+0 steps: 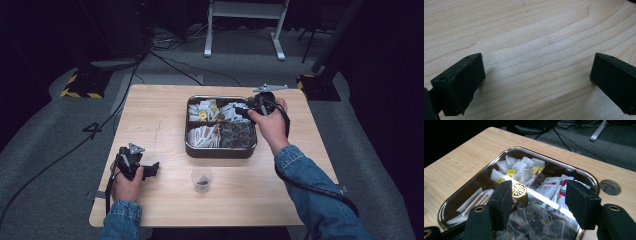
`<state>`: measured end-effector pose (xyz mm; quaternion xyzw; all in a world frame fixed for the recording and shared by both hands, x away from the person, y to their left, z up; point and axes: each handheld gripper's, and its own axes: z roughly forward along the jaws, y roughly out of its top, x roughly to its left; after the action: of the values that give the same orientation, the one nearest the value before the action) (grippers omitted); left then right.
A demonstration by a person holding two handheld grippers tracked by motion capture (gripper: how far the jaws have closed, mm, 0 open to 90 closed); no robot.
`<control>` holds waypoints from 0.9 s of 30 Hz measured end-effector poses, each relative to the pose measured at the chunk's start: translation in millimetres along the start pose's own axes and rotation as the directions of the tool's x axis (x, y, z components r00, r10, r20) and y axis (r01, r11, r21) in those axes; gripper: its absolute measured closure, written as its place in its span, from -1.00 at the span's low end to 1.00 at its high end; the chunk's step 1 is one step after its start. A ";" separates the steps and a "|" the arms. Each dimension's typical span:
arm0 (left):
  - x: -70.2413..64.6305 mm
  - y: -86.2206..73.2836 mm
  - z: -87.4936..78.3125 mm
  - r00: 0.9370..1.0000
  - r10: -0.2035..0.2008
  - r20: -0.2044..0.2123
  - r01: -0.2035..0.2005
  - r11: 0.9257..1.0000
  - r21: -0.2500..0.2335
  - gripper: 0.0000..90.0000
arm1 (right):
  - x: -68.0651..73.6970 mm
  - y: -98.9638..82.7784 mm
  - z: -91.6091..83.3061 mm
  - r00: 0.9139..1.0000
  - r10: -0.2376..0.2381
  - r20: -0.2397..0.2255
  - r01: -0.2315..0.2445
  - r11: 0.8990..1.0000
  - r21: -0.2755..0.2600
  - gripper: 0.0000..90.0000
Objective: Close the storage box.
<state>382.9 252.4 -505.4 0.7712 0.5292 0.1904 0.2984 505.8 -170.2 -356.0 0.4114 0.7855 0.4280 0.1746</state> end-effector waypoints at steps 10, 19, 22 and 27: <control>0.0 0.0 0.0 1.000 0.000 0.000 0.000 1.000 0.000 -1.00 | -14.3 -12.7 -45.3 1.000 -0.011 -0.029 0.010 0.999 -0.042 -0.17; -0.2 -0.2 -0.3 1.000 0.006 0.005 -0.006 1.000 0.001 -1.00 | -29.2 -33.8 -79.3 0.999 -0.036 -0.030 0.034 0.998 -0.062 -0.22; -0.3 -0.1 -0.1 1.000 0.003 0.006 -0.003 1.000 0.001 -1.00 | -33.6 -43.3 -88.8 0.998 -0.062 -0.014 0.061 0.997 -0.056 -0.23; 0.0 0.2 0.1 1.000 0.008 0.008 -0.008 1.000 0.002 -1.00 | -43.1 -61.8 -101.0 0.998 -0.069 -0.004 0.068 0.996 -0.054 -0.24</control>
<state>383.2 252.4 -505.3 0.7743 0.5252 0.1877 0.2989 437.7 -276.2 -352.0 0.3781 0.7878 0.4441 0.1980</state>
